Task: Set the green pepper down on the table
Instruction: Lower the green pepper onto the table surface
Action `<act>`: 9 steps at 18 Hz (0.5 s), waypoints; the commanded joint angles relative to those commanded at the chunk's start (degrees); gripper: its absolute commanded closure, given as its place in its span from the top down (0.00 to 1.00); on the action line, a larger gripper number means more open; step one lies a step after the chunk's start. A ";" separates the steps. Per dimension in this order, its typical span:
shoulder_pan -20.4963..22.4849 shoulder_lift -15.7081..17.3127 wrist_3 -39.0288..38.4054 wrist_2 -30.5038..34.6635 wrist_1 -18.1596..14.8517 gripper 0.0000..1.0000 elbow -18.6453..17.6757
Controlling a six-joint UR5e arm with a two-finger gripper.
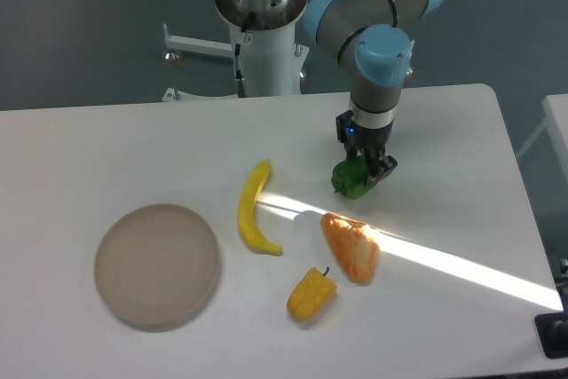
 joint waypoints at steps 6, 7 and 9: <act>0.18 -1.67 0.62 -1.58 0.97 0.32 0.09; 0.18 -1.67 0.62 -1.58 0.88 0.32 0.17; 0.26 -1.76 0.70 -1.67 0.88 0.33 0.35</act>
